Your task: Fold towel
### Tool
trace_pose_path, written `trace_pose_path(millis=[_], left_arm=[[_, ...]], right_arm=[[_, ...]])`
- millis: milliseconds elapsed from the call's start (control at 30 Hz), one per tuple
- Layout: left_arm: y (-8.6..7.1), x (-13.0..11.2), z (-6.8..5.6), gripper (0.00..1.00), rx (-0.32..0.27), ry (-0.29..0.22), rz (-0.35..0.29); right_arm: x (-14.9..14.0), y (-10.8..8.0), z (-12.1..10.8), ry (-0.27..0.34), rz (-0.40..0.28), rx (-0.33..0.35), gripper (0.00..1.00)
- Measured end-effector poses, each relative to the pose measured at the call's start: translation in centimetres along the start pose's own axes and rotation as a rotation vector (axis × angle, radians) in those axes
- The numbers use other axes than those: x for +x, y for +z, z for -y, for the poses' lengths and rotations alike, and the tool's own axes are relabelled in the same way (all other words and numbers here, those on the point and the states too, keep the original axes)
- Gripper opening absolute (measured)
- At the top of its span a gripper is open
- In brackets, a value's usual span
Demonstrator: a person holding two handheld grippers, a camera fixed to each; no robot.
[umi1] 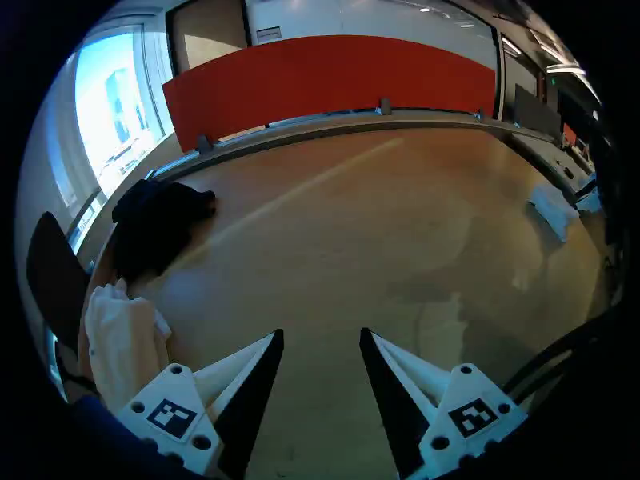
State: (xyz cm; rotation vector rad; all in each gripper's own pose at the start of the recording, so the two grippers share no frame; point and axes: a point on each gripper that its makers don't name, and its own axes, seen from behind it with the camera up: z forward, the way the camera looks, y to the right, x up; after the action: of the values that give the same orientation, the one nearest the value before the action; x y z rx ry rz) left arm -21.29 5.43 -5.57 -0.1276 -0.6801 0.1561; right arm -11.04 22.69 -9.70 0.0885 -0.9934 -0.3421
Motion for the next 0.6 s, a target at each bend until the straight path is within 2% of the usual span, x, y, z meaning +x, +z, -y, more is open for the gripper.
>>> trace_pose_path(millis=[400, 600], left_arm=[[-0.4, -0.5, 0.7, 0.69, 0.015, -0.015, 0.005], [-0.6, -0.8, 0.9, 0.69, 0.019, -0.019, 0.006]], right_arm=[[2.2, 1.8, 5.8, -0.03, -0.026, 0.113, 0.77], [1.9, 2.5, 7.3, -0.057, -0.005, 0.146, 0.64]])
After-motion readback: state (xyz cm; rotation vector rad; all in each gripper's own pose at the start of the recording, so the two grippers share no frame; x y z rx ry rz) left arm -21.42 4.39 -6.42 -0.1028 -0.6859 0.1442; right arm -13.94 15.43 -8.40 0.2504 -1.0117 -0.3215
